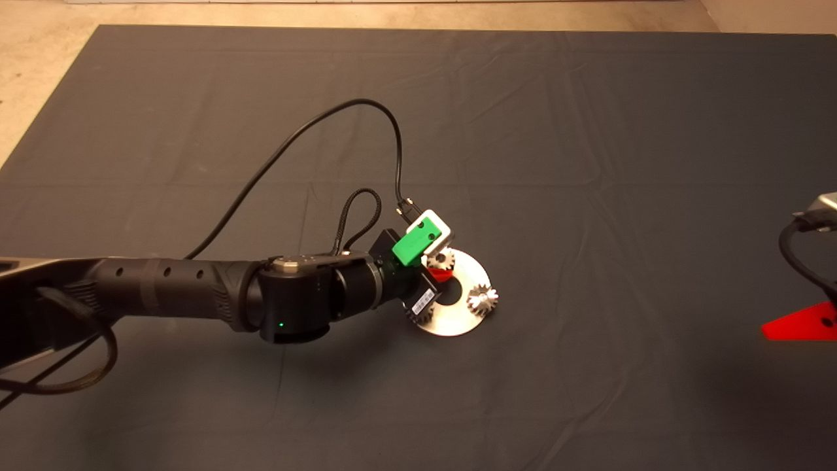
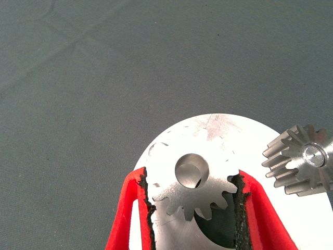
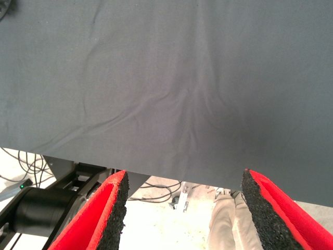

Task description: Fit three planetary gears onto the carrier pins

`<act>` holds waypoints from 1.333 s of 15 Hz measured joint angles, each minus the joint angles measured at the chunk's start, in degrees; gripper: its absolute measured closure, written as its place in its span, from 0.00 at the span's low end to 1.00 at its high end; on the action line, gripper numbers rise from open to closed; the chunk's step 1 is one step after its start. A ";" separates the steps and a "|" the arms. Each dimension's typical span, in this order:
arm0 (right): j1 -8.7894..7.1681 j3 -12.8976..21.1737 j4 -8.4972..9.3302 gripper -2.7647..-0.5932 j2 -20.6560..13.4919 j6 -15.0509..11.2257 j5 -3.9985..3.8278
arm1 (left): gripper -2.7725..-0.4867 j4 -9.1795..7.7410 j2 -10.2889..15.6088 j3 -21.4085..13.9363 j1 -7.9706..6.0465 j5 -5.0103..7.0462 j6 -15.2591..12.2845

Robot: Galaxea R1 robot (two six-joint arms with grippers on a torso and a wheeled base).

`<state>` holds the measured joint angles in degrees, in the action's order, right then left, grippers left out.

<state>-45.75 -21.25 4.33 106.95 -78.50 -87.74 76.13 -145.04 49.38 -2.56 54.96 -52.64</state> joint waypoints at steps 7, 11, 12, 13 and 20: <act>0.00 0.00 0.00 0.54 0.02 0.00 0.02 | 0.95 0.00 0.61 -1.56 -0.52 1.05 0.00; 0.00 0.00 0.00 0.54 0.00 0.00 0.02 | 0.95 0.00 0.58 -1.55 -0.63 1.02 0.00; 0.00 0.00 0.00 0.54 0.02 0.00 0.02 | 0.95 0.00 0.58 -1.54 -0.63 1.02 0.00; 0.00 0.00 0.00 0.54 0.02 0.00 0.02 | 0.95 0.00 0.58 -1.54 -0.63 1.02 0.00; 0.00 0.00 0.02 0.54 -0.02 0.00 0.00 | 0.95 0.30 -1.46 3.51 -0.94 -0.44 0.00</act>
<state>-45.75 -21.25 4.35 106.92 -78.50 -87.74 76.44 -146.49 52.89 -3.50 54.52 -52.64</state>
